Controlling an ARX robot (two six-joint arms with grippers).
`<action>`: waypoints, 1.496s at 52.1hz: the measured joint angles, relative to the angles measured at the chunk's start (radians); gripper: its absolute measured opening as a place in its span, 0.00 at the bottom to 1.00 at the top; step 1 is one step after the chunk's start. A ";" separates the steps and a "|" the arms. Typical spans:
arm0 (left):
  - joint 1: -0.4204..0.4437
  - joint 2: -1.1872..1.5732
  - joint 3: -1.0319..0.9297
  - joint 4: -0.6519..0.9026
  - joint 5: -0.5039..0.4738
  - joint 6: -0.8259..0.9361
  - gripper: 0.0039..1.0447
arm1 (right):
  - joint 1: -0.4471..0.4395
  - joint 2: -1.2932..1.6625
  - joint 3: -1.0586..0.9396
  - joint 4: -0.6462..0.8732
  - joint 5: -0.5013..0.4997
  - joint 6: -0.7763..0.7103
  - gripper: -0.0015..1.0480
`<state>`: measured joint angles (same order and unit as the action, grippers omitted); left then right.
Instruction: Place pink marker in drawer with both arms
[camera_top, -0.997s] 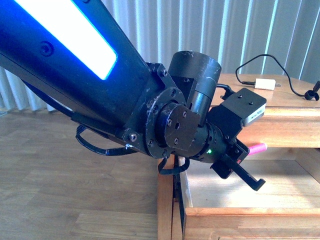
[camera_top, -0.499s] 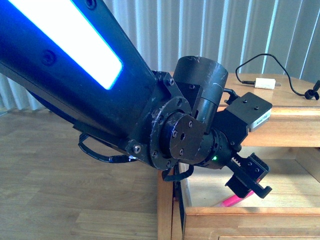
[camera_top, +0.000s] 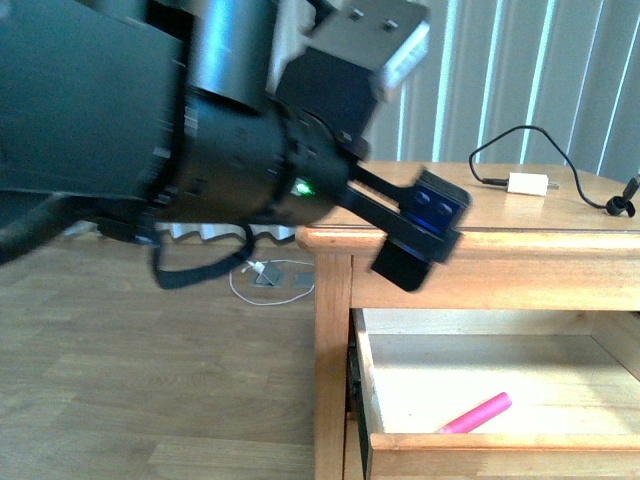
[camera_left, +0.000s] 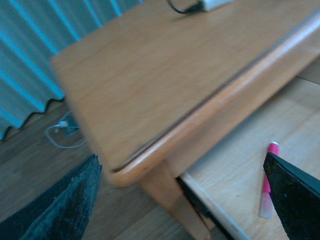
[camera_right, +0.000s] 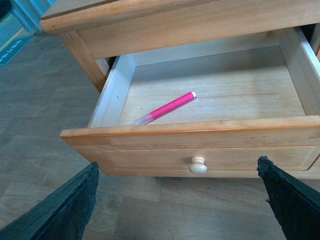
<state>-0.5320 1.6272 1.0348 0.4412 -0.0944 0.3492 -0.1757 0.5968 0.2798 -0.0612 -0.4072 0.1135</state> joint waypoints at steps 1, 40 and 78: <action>0.008 -0.037 -0.027 0.006 -0.008 -0.009 0.95 | 0.000 0.000 0.000 0.000 0.000 0.000 0.92; 0.282 -1.040 -0.745 -0.182 -0.195 -0.490 0.95 | 0.000 0.000 0.000 0.000 0.000 0.000 0.92; 0.517 -1.250 -0.934 -0.166 0.085 -0.358 0.03 | 0.000 0.000 0.000 0.000 0.000 0.000 0.92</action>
<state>-0.0151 0.3775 0.1005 0.2756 -0.0093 -0.0090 -0.1757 0.5964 0.2798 -0.0612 -0.4072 0.1135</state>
